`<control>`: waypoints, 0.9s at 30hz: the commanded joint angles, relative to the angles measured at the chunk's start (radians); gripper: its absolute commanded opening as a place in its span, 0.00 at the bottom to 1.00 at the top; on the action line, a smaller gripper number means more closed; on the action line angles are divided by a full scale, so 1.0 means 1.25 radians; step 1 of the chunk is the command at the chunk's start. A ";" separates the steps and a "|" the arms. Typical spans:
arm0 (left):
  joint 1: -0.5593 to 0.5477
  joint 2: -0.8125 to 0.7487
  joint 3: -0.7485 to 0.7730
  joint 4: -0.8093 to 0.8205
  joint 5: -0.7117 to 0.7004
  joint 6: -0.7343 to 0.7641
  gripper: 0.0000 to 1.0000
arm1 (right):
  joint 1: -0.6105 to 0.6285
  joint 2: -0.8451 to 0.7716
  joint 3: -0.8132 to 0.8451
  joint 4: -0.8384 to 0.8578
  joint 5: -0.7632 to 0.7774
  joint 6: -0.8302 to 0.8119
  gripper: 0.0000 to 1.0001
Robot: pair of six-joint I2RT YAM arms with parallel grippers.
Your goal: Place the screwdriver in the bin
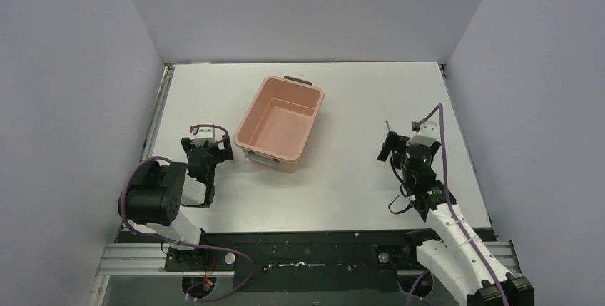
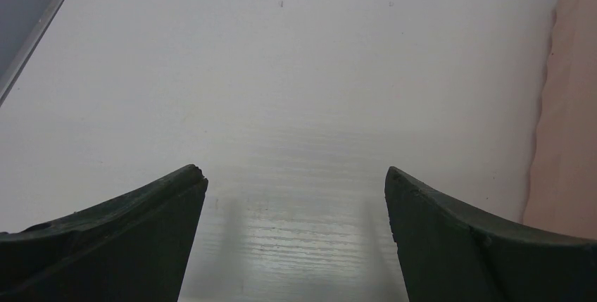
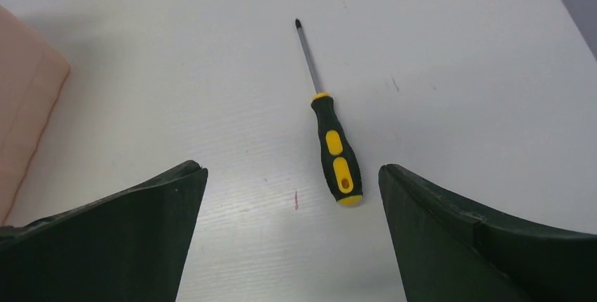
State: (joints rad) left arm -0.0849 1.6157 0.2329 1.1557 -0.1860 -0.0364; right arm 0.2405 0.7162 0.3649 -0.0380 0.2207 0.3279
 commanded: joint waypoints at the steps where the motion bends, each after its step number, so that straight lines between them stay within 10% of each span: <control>1: 0.003 -0.005 0.015 0.045 0.003 0.009 0.97 | -0.019 0.115 0.233 -0.126 0.052 -0.024 1.00; 12: 0.003 -0.004 0.015 0.047 0.003 0.009 0.97 | -0.077 0.651 0.860 -0.641 -0.153 -0.164 1.00; 27: 0.003 -0.004 0.015 0.045 0.003 0.008 0.97 | -0.147 0.915 0.684 -0.500 -0.208 -0.142 0.80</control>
State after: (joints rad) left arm -0.0849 1.6157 0.2329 1.1561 -0.1860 -0.0364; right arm 0.0639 1.8431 1.2526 -0.7322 -0.0273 0.1425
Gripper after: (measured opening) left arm 0.974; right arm 0.846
